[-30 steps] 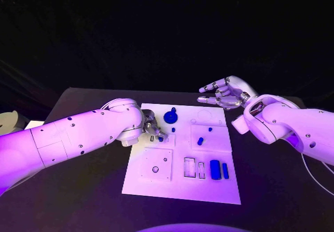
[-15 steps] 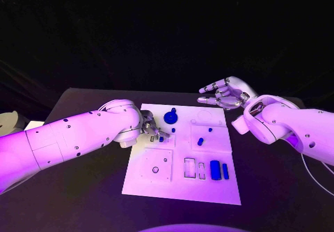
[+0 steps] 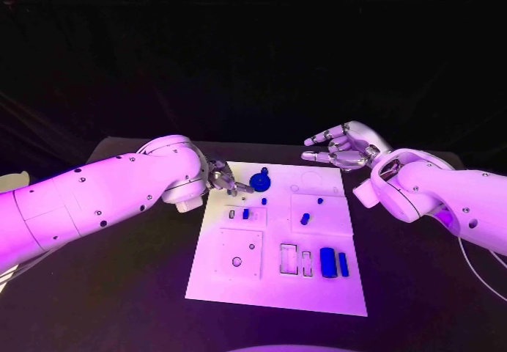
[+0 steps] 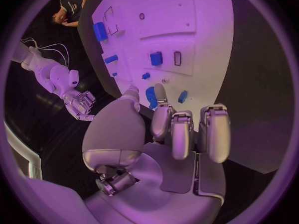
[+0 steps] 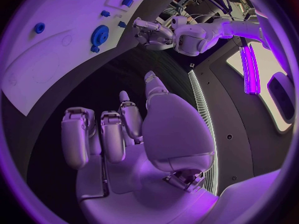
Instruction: Assemble the parts on the task board
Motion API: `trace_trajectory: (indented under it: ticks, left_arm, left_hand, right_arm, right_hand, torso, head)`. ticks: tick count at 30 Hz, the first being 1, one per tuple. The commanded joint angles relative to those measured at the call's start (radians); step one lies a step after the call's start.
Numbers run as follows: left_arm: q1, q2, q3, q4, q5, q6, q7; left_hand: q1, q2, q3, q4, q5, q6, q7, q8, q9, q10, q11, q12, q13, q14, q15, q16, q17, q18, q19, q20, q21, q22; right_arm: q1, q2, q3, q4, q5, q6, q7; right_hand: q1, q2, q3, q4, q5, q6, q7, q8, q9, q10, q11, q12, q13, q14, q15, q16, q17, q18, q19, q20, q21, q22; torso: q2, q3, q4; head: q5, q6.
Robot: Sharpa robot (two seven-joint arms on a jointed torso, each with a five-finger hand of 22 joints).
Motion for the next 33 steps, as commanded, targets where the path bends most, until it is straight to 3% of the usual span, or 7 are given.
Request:
trace_trajectory:
  ticks: [1,3,7,14,17,25,33]
  left_arm:
    - [0.027,0.0,0.004,-0.025,0.062,0.065,-0.023]
    - [0.043,0.009,0.005,-0.059,0.071,0.096,-0.016]
    - [0.061,0.039,0.0,-0.136,0.055,0.134,-0.002]
    - [0.07,0.11,-0.024,-0.28,-0.007,0.18,0.029]
    - [0.069,0.135,-0.035,-0.327,-0.021,0.196,0.039]
    - [0.062,0.175,-0.048,-0.391,-0.031,0.212,0.061]
    - [0.059,0.189,-0.05,-0.404,-0.025,0.202,0.075]
  left_hand:
    - [0.057,-0.002,0.026,0.0,0.006,-0.042,0.022,-0.042,-0.029,-0.035,0.017,-0.048,-0.047,0.107,0.017,0.003,0.263,-0.001,0.053,0.011,-0.021,0.154]
    - [0.075,0.001,0.041,0.0,0.005,-0.059,0.036,-0.07,-0.055,-0.05,0.03,-0.069,-0.068,0.107,0.027,0.003,0.263,0.0,0.049,0.021,-0.026,0.148]
    - [0.081,-0.004,0.045,0.001,0.004,-0.075,0.051,-0.103,-0.09,-0.072,0.044,-0.095,-0.096,0.107,0.04,0.003,0.263,0.002,0.047,0.034,-0.031,0.144]
    - [0.074,0.001,0.041,0.002,0.002,-0.064,0.053,-0.11,-0.107,-0.069,0.046,-0.089,-0.092,0.107,0.044,0.003,0.263,0.0,0.052,0.039,-0.024,0.153]
    - [0.074,0.008,0.041,0.002,0.001,-0.055,0.052,-0.11,-0.113,-0.066,0.045,-0.083,-0.087,0.107,0.044,0.003,0.263,-0.002,0.054,0.04,-0.02,0.158]
    - [0.071,0.023,0.042,0.002,0.0,-0.033,0.047,-0.108,-0.126,-0.055,0.042,-0.068,-0.075,0.107,0.042,0.003,0.263,-0.005,0.061,0.04,-0.011,0.17]
    - [0.056,0.032,0.036,0.002,-0.001,-0.021,0.044,-0.107,-0.134,-0.047,0.039,-0.056,-0.066,0.107,0.04,0.003,0.263,-0.008,0.067,0.039,-0.002,0.182]
  right_arm:
    - [-0.001,0.001,0.0,-0.003,-0.007,0.014,0.001]
    - [-0.001,0.001,-0.001,-0.005,-0.007,0.012,0.001]
    - [-0.001,0.002,-0.001,-0.008,-0.007,0.011,0.001]
    - [-0.002,0.007,-0.001,-0.011,-0.007,0.01,0.003]
    - [-0.002,0.008,-0.001,-0.011,-0.007,0.01,0.003]
    - [-0.002,0.012,-0.001,-0.012,-0.008,0.011,0.004]
    - [-0.003,0.016,-0.001,-0.014,-0.009,0.012,0.004]
  right_hand:
    - [-0.006,-0.002,-0.003,0.0,-0.003,0.007,0.002,-0.003,0.0,-0.004,-0.005,-0.003,0.066,0.093,-0.001,-0.003,0.221,0.008,-0.002,-0.002,-0.005,0.019]
    - [-0.006,-0.002,-0.003,0.0,-0.003,0.007,0.002,-0.003,0.0,-0.004,-0.005,-0.003,0.066,0.093,-0.001,-0.003,0.221,0.008,-0.002,-0.002,-0.005,0.019]
    - [-0.007,-0.002,-0.004,0.0,-0.002,0.007,0.002,-0.003,0.0,-0.004,-0.005,-0.003,0.066,0.093,-0.001,-0.004,0.22,0.008,-0.003,-0.002,-0.005,0.018]
    - [-0.007,-0.001,-0.004,0.0,-0.001,0.007,0.002,-0.003,0.0,-0.004,-0.005,-0.003,0.066,0.093,-0.001,-0.003,0.22,0.008,-0.003,-0.002,-0.005,0.018]
    - [-0.007,0.001,-0.005,0.0,0.002,0.007,0.002,-0.003,0.0,-0.003,-0.005,-0.002,0.066,0.093,-0.001,-0.003,0.22,0.008,-0.002,-0.002,-0.005,0.019]
    - [-0.007,0.001,-0.005,0.0,0.002,0.007,0.002,-0.003,0.0,-0.003,-0.005,-0.002,0.066,0.093,-0.001,-0.003,0.22,0.008,-0.002,-0.002,-0.005,0.019]
    - [-0.006,0.002,-0.006,0.0,0.004,0.007,0.001,-0.003,0.0,-0.004,-0.005,-0.002,0.066,0.093,-0.001,-0.003,0.22,0.008,-0.002,-0.002,-0.005,0.019]
  torso:
    - [0.0,0.0003,0.0004]
    - [0.0,0.0005,0.0015]
    - [0.001,0.0004,0.002]
    - [0.004,-0.0026,-0.0005]
    - [0.005,-0.0021,-0.0005]
    - [0.004,-0.0024,-0.0001]
    - [0.002,-0.0002,0.0002]
  head:
    - [0.0,0.004]
    - [0.0,0.005]
    - [0.002,0.011]
    - [0.003,0.015]
    - [0.004,0.014]
    - [0.005,0.009]
    - [0.005,0.008]
